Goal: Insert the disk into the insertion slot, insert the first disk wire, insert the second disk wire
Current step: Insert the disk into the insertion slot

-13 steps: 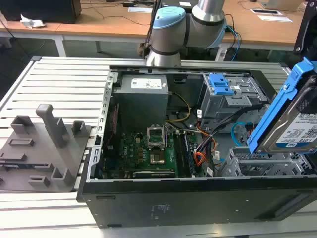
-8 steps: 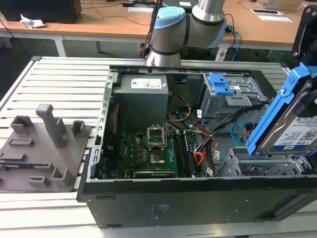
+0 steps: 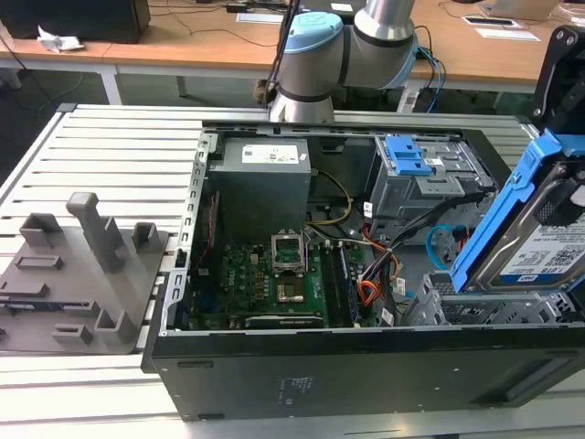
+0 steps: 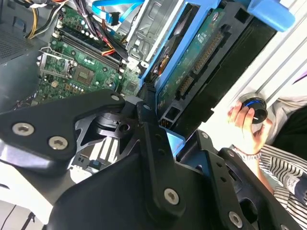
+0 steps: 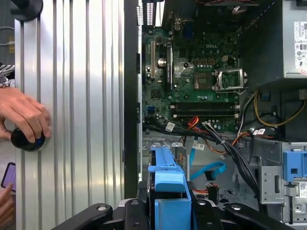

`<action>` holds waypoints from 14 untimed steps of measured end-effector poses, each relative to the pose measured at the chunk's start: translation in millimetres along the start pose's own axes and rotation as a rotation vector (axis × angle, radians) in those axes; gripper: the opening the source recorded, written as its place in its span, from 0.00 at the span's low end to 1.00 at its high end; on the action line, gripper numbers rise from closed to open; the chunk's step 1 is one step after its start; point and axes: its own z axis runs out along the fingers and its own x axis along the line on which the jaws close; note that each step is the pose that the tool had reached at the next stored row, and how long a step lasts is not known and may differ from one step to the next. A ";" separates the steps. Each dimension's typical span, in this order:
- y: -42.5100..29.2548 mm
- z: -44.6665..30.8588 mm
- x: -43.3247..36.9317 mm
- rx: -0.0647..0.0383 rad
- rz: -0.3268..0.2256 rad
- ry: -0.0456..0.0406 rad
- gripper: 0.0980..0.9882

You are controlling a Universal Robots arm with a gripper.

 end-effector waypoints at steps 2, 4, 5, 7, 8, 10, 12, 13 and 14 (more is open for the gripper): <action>-0.1 2.9 0.0 0.000 0.000 0.0000 0.30; -0.2 5.5 0.0 0.000 0.000 -0.0001 0.30; -0.2 6.4 0.0 0.000 0.000 -0.0001 0.30; -0.3 8.7 0.0 0.000 0.000 0.0000 0.30; -0.4 9.5 0.0 0.000 0.000 0.0001 0.30; -0.4 10.7 0.0 0.000 0.000 0.0000 0.30; -0.5 11.9 0.0 0.000 0.000 0.0000 0.30; -0.5 12.4 0.0 0.000 0.000 -0.0001 0.30; -0.5 13.2 0.0 0.000 0.000 0.0000 0.30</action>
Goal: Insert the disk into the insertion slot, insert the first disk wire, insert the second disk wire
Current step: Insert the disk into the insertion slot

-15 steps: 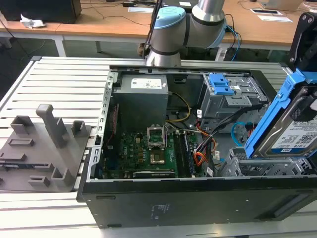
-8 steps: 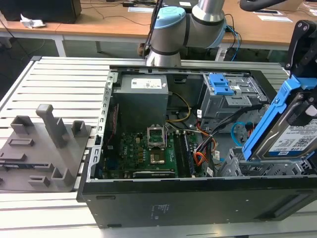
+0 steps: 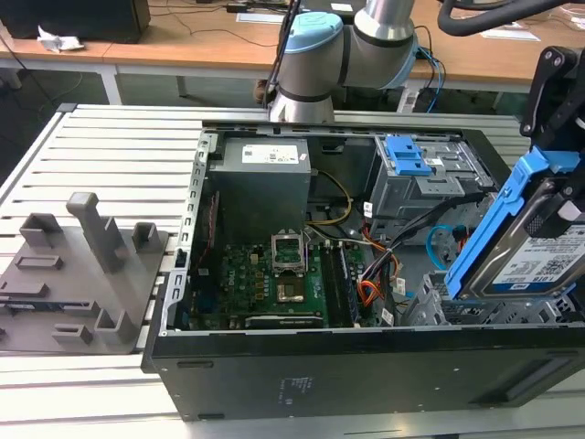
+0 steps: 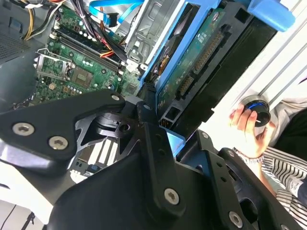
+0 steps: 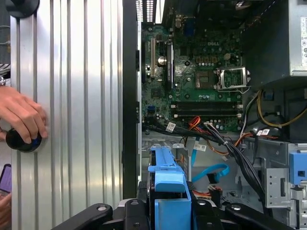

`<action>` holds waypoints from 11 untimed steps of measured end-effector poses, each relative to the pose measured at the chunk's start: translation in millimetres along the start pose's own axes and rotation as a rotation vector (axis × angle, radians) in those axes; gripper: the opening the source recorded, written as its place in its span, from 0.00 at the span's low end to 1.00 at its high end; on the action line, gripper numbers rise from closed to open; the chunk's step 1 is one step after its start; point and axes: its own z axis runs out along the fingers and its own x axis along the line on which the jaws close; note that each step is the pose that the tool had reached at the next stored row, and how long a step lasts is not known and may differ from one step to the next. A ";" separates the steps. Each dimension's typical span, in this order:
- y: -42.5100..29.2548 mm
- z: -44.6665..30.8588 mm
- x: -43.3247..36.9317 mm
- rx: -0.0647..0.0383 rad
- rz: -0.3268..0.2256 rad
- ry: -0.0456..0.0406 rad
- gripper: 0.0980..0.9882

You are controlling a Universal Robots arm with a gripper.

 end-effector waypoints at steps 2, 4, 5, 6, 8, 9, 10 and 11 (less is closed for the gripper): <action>-0.1 3.5 0.0 0.000 0.000 -0.0001 0.30; -0.2 5.7 0.0 0.000 0.000 -0.0001 0.30; -0.3 6.2 0.0 0.000 0.000 0.0000 0.30; -0.4 6.9 0.0 0.000 0.000 -0.0001 0.30; -0.5 8.7 0.0 0.000 0.000 0.0000 0.30; -0.5 9.5 0.0 0.000 0.000 0.0000 0.30; -0.7 11.2 -0.1 0.000 0.000 0.0000 0.30; -0.7 12.9 0.0 0.000 0.000 -0.0001 0.30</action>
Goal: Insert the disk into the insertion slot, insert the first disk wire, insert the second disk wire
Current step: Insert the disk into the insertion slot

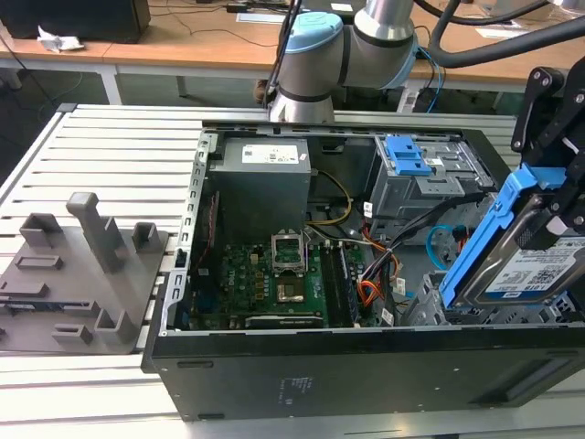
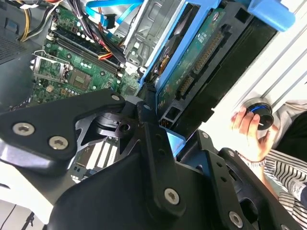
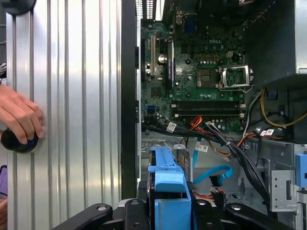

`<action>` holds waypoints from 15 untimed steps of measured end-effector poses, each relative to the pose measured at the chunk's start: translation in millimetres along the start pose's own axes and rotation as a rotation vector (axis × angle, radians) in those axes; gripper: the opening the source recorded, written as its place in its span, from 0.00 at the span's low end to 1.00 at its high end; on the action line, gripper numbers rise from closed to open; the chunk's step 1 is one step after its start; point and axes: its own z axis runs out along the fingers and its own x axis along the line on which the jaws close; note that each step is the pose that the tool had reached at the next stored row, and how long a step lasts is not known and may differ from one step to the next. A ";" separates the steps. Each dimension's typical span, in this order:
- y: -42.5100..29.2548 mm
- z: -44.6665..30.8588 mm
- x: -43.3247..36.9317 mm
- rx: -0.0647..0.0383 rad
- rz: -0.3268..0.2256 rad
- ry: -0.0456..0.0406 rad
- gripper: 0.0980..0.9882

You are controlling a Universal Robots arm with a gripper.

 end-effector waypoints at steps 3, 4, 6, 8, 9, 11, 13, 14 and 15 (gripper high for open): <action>-3.6 2.2 -0.4 0.000 0.000 0.0002 0.30; -7.2 2.8 -1.2 0.000 0.000 -0.0002 0.30; -8.1 3.2 -2.5 0.000 0.000 -0.0001 0.30; -8.2 3.6 -5.8 0.000 0.000 -0.0001 0.30; -8.2 3.6 -9.0 0.000 0.000 0.0001 0.30; -8.2 4.0 -15.5 0.000 0.000 -0.0001 0.30; -8.1 5.0 -20.0 0.000 0.000 0.0001 0.30; -8.1 5.6 -21.8 0.000 0.000 0.0001 0.30; -8.1 6.2 -22.9 0.000 0.000 0.0000 0.30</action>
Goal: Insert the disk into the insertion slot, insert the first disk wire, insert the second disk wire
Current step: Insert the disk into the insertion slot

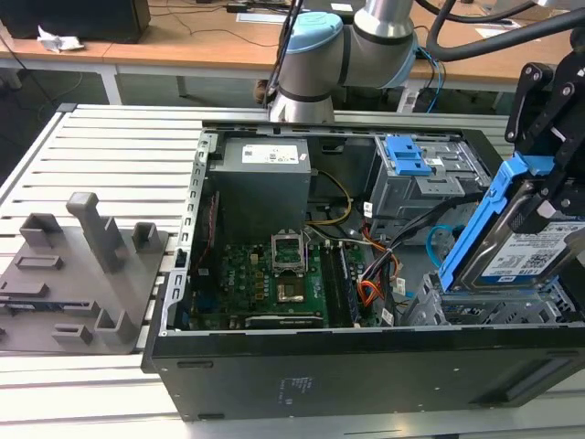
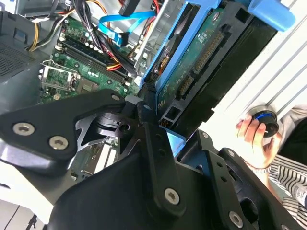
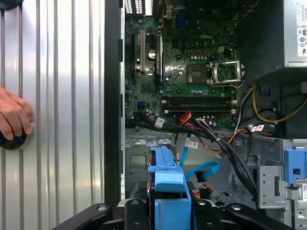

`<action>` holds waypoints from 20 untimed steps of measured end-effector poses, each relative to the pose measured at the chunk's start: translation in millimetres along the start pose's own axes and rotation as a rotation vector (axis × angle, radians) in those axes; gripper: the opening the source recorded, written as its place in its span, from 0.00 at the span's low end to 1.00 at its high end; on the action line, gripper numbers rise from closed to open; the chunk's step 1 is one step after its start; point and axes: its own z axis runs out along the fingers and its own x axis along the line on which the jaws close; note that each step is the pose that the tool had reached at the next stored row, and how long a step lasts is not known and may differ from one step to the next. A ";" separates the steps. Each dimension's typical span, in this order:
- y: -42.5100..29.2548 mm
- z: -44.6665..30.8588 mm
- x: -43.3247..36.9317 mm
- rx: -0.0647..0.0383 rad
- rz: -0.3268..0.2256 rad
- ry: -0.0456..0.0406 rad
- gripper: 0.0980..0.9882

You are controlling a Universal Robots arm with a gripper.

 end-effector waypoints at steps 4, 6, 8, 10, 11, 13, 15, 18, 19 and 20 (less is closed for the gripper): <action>-1.7 4.6 -4.3 0.000 0.000 0.0000 0.30; -2.6 8.4 -5.9 0.000 0.000 -0.0002 0.30; -2.8 12.0 -6.0 0.000 0.000 0.0003 0.30; -2.9 14.4 -6.0 0.000 0.000 0.0001 0.30; -2.8 16.4 -6.0 0.000 0.000 0.0000 0.30; -3.0 22.1 -6.0 0.000 0.000 -0.0001 0.30; -3.2 26.9 -6.0 0.000 0.000 0.0000 0.30; -3.4 32.4 -6.0 0.000 0.000 0.0000 0.30; -3.4 33.6 -6.0 0.000 0.000 0.0000 0.30; -3.5 35.5 -6.0 0.000 0.000 0.0000 0.30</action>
